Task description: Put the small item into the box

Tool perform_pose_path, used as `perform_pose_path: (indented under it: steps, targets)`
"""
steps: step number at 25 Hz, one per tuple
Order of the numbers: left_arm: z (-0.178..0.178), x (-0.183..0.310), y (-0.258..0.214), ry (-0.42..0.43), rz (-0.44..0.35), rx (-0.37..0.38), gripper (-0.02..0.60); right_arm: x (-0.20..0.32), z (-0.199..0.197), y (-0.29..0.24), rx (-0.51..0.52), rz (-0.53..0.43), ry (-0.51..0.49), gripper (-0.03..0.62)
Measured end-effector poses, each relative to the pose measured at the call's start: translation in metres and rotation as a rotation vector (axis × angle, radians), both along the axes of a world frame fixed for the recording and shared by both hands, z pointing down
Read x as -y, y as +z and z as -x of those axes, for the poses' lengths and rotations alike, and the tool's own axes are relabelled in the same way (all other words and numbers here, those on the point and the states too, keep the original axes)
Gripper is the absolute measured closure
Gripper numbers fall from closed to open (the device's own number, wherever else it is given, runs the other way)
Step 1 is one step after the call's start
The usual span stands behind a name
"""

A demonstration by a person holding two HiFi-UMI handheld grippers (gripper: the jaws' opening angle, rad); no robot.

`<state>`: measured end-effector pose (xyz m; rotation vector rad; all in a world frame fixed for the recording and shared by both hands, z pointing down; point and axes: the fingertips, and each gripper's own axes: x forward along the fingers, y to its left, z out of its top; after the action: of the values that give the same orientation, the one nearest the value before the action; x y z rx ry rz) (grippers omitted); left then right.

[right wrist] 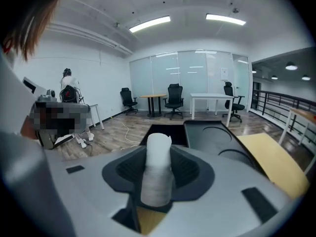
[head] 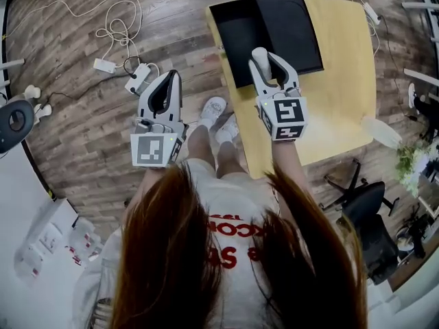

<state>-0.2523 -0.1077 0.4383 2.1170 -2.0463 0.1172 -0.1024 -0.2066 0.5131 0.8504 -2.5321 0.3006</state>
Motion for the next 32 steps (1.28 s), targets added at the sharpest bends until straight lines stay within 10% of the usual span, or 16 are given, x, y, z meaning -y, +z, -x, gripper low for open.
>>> perform_pose_path:
  steps: [32]
  targets:
    - [0.009,-0.002,-0.101,-0.004,-0.197,0.127,0.575,-0.009,-0.041,-0.179,0.289,-0.322,0.153,0.588]
